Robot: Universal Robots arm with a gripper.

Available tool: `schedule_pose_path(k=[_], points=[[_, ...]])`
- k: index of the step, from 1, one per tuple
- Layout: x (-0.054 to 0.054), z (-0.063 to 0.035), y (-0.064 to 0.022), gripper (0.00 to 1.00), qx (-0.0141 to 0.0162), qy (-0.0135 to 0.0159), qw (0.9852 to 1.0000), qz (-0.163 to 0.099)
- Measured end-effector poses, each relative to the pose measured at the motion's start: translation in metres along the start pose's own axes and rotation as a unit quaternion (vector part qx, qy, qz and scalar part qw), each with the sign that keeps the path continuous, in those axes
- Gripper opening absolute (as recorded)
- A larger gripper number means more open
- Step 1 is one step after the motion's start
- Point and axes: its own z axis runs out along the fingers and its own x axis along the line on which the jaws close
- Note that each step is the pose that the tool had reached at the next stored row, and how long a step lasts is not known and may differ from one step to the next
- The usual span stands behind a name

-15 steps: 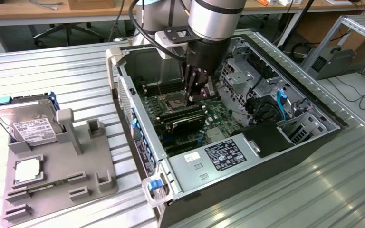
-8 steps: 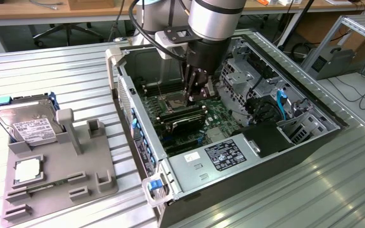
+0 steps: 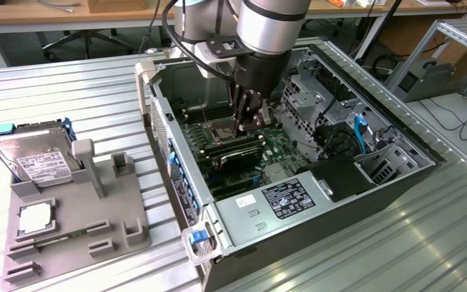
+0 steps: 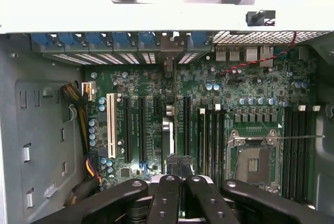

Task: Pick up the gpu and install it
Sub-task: 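Press down on the gpu until it lock into place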

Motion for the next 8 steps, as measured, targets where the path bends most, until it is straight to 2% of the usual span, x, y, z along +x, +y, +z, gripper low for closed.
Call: schedule_pose_path(k=[8], points=[[0.000, 0.0164, 0.0036, 0.11, 0.0000, 0.0004, 1.0000, 0.000]])
